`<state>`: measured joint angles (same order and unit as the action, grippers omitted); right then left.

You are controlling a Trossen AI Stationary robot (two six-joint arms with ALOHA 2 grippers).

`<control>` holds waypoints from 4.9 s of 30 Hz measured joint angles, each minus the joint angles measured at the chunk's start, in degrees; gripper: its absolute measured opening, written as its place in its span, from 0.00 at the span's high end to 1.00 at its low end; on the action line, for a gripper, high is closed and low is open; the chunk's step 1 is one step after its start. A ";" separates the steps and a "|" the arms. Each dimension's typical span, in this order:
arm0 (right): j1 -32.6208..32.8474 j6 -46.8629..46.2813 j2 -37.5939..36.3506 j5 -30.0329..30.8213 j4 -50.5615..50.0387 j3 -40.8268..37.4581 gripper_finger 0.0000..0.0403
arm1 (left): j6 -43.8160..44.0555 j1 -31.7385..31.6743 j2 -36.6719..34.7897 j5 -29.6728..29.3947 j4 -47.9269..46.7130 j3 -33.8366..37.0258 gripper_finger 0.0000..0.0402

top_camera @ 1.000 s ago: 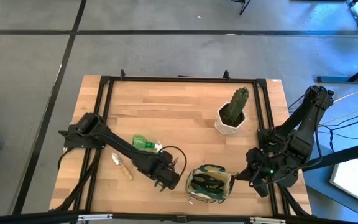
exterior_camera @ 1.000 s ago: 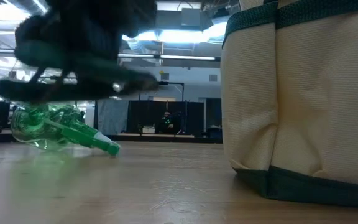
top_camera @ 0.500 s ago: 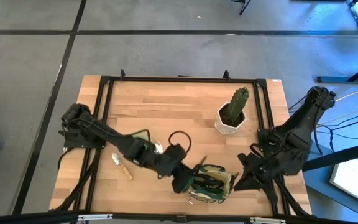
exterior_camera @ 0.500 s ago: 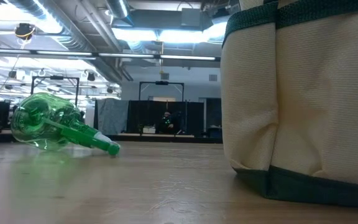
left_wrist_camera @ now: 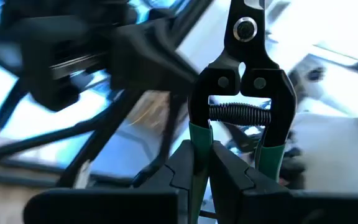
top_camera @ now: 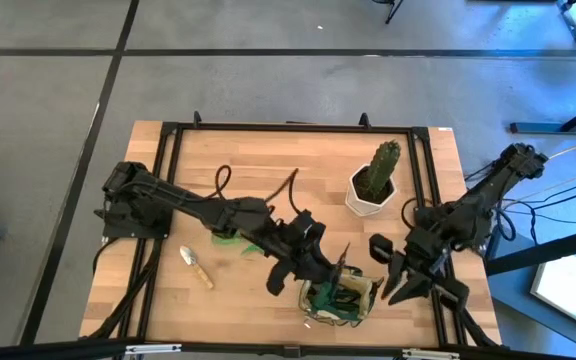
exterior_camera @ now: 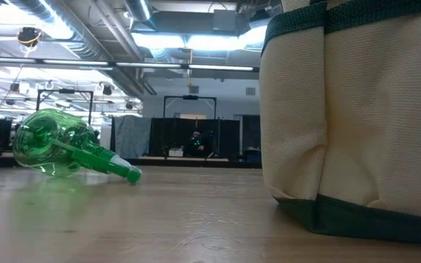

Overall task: Pick & Place Garden tools in Gardening bag
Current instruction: Put the grafting pruner into the side pocket of the white bag

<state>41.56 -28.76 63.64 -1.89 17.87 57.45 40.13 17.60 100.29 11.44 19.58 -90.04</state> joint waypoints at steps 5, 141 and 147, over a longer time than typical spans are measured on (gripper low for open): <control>-3.96 0.54 0.00 3.80 3.25 0.00 0.66 | -0.03 -1.23 0.00 4.85 6.38 0.00 0.94; 12.30 -19.41 14.44 29.31 -18.91 5.16 0.97 | 5.64 -8.59 1.38 12.99 -26.05 0.02 0.91; 14.23 -23.74 18.27 35.26 -22.41 5.16 0.97 | 4.11 -7.06 1.38 17.37 -25.97 0.02 0.92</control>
<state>55.79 -52.51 81.90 33.37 -4.53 62.61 44.24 10.54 101.67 28.81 -6.39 -90.02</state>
